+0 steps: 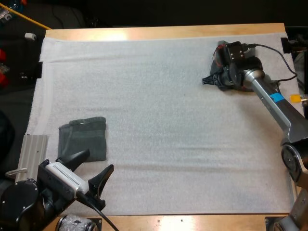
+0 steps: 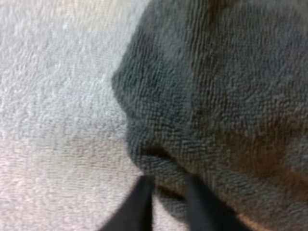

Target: Pick towel from pile, fold and stack

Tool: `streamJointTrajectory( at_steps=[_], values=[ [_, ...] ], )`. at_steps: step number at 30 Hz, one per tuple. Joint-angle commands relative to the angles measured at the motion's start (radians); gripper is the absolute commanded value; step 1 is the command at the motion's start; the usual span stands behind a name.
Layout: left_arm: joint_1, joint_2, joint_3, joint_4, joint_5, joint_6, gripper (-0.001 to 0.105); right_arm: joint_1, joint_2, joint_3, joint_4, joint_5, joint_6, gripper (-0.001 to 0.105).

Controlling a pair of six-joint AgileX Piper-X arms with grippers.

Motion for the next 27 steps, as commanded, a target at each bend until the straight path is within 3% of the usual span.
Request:
streamJointTrajectory(
  at_steps=[1, 3, 4, 9, 22, 25, 27],
  values=[
    [-0.004, 0.004, -0.007, 0.003, 0.006, -0.004, 0.065, -0.003, -0.010, -0.008, -0.019, -0.007, -0.017, 0.058],
    [-0.004, 0.004, -0.007, 0.003, 0.006, -0.004, 0.065, -0.003, -0.010, -0.008, -0.057, -0.009, -0.017, 0.079],
    [-0.004, 0.004, -0.007, 0.003, 0.006, -0.004, 0.065, -0.003, -0.008, -0.008, -0.070, -0.009, -0.017, 0.080],
    [-0.004, 0.004, -0.007, 0.003, 0.006, -0.004, 0.065, -0.003, 0.017, -0.010, -0.129, -0.009, -0.015, 0.062],
    [-0.004, 0.004, -0.007, 0.003, 0.006, -0.004, 0.065, -0.003, 0.115, -0.011, -0.109, 0.116, -0.015, 0.061],
    [-0.004, 0.004, -0.001, 0.003, 0.006, -0.004, 0.065, -0.003, 0.125, -0.011, -0.106, 0.135, -0.015, 0.047],
    [-0.004, 0.004, 0.012, 0.003, 0.006, -0.004, 0.065, -0.003, 0.128, -0.011, -0.104, 0.154, -0.007, 0.030]
  ],
)
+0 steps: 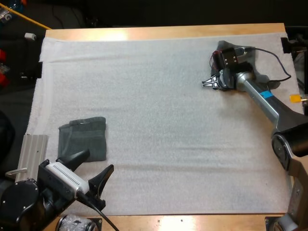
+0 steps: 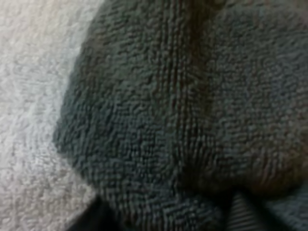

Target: Pick towel from pile, fold and stack

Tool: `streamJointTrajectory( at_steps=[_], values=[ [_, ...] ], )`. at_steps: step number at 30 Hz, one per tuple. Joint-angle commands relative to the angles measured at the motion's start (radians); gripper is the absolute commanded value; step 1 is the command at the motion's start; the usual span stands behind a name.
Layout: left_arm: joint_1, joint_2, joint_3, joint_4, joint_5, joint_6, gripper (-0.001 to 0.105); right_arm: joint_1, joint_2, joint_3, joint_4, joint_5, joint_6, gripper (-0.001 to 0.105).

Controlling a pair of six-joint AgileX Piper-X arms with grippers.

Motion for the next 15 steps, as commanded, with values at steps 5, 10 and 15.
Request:
streamJointTrajectory(
  at_steps=[5, 10, 15],
  values=[
    [-0.004, 0.005, 0.032, 0.003, 0.006, -0.004, 0.065, -0.003, 0.001, -0.006, 0.031, 0.021, 0.000, 0.000],
    [-0.004, 0.005, 0.032, 0.003, 0.006, -0.004, 0.065, 0.005, -0.009, -0.006, 0.078, 0.021, 0.014, 0.000],
    [-0.004, 0.005, 0.032, 0.003, 0.006, -0.004, 0.065, 0.043, -0.069, -0.006, 0.073, 0.024, 0.007, 0.000]
  ],
)
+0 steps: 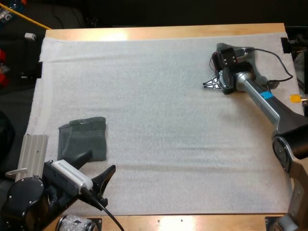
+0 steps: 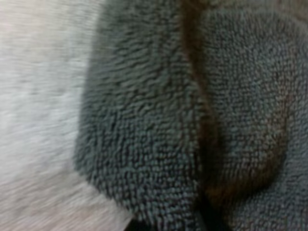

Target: Pick towel from pile, fold and stack

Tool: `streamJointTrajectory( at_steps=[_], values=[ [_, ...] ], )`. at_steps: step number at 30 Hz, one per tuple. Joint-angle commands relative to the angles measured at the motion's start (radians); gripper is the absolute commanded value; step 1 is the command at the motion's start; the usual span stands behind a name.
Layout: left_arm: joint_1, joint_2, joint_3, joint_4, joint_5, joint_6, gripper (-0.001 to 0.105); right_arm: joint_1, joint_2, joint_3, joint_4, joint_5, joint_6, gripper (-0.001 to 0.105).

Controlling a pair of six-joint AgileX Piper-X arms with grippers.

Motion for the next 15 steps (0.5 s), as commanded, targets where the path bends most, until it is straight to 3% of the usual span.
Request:
streamJointTrajectory(
  at_steps=[1, 10, 15],
  values=[
    [-0.004, 0.004, -0.003, -0.002, 0.006, -0.004, 0.065, 0.016, -0.039, -0.004, 0.003, 0.001, -0.005, 0.000],
    [-0.004, 0.004, -0.003, -0.002, 0.006, -0.004, 0.065, 0.084, -0.217, -0.004, 0.072, 0.001, -0.067, 0.000],
    [-0.004, 0.004, -0.003, -0.014, 0.006, -0.004, 0.065, 0.157, -0.371, -0.004, 0.201, 0.000, -0.115, 0.000]
  ],
)
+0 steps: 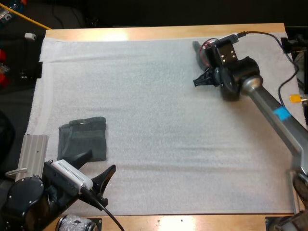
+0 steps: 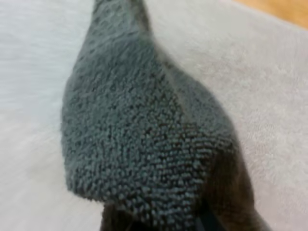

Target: Pick towel from pile, fold and stack

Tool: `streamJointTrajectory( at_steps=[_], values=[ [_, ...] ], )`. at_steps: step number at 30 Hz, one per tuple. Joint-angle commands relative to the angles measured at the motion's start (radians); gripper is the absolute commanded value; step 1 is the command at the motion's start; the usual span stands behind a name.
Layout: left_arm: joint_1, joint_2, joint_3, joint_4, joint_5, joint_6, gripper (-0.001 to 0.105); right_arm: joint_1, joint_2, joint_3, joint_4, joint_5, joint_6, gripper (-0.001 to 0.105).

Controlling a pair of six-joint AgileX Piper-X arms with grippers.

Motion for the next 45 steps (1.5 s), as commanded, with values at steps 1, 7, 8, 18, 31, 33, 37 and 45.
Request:
streamJointTrajectory(
  at_steps=[1, 7, 8, 18, 31, 33, 37, 45],
  values=[
    [-0.004, 0.004, -0.003, -0.011, 0.006, -0.004, 0.065, 0.020, -0.051, -0.005, 0.049, 0.000, -0.016, 0.000],
    [-0.004, 0.004, -0.003, -0.027, 0.006, -0.004, 0.065, 0.116, -0.224, -0.005, 0.185, 0.000, -0.016, 0.000],
    [-0.004, 0.004, -0.003, -0.027, 0.006, -0.004, 0.065, 0.137, -0.253, -0.005, 0.207, 0.000, -0.016, 0.000],
    [-0.004, 0.004, -0.003, -0.027, 0.006, -0.004, 0.065, 0.304, -0.350, 0.008, 0.329, -0.092, 0.150, 0.000],
    [-0.004, 0.004, -0.003, -0.025, 0.030, -0.046, 0.065, 0.507, -0.351, 0.153, 0.338, -0.204, 0.393, 0.066],
    [-0.004, 0.004, -0.003, -0.025, 0.030, -0.049, 0.065, 0.562, -0.354, 0.153, 0.322, -0.178, 0.397, 0.066],
    [-0.004, 0.004, -0.003, -0.021, 0.030, -0.051, 0.065, 0.621, -0.354, 0.153, 0.314, -0.058, 0.397, 0.065],
    [-0.004, 0.004, -0.003, 0.001, 0.075, -0.053, 0.065, 0.490, -0.352, 0.212, 0.268, -0.006, 0.397, 0.065]
  ],
)
